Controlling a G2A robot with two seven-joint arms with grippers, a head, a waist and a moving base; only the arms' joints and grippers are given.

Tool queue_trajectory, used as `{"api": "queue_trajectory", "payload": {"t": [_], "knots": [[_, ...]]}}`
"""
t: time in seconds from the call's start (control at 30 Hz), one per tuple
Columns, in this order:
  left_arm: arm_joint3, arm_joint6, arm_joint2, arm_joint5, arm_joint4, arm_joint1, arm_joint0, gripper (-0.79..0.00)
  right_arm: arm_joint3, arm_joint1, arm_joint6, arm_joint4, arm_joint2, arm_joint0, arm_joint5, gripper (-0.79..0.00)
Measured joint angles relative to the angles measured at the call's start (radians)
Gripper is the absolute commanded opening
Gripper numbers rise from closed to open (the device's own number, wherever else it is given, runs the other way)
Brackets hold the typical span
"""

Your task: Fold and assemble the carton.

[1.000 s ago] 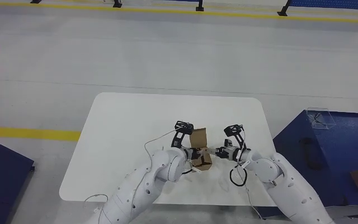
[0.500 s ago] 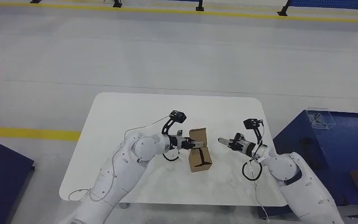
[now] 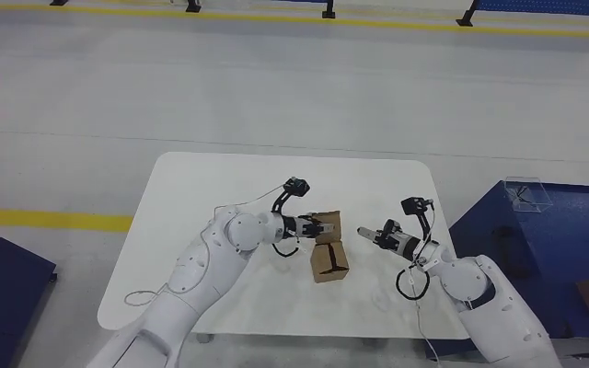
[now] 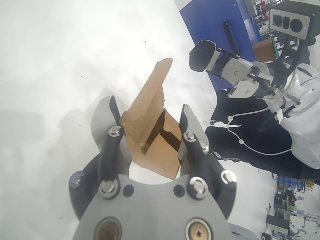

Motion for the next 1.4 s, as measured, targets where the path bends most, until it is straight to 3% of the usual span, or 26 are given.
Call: {"api": "queue_trajectory", "payload": {"t": [0.2,0.33,0.57,0.7,0.93,1.23,1.4], "knots": [[-0.014,-0.001,-0.002,-0.019,-0.003,0.000,0.011,-0.785,-0.003,-0.006,0.008,-0.004,-0.008,0.011,0.011,0.000],[-0.053,-0.065,0.001,-0.052,-0.007,0.005,0.033,-0.785,-0.009,-0.008,0.050,0.001,-0.014,0.020,0.015,0.000],[-0.059,-0.042,-0.003,-0.043,-0.010,0.006,0.038,-0.785,-0.010,-0.009,0.035,0.015,-0.010,0.014,0.021,0.000],[-0.135,0.046,-0.034,-0.017,0.014,0.020,0.083,-0.785,-0.015,-0.012,0.022,0.056,0.011,0.016,0.020,0.000],[-0.329,0.252,-0.140,0.075,0.046,0.062,0.274,-0.785,-0.007,-0.012,0.003,0.094,0.055,0.015,0.027,0.000],[-0.597,0.406,-0.272,0.212,-0.039,0.097,0.557,-0.785,0.025,-0.022,0.027,0.073,0.032,0.054,0.059,0.000],[-0.626,0.449,-0.308,0.288,-0.185,0.096,0.639,-0.785,0.036,-0.030,0.035,0.060,0.008,0.073,0.068,0.000]]}}
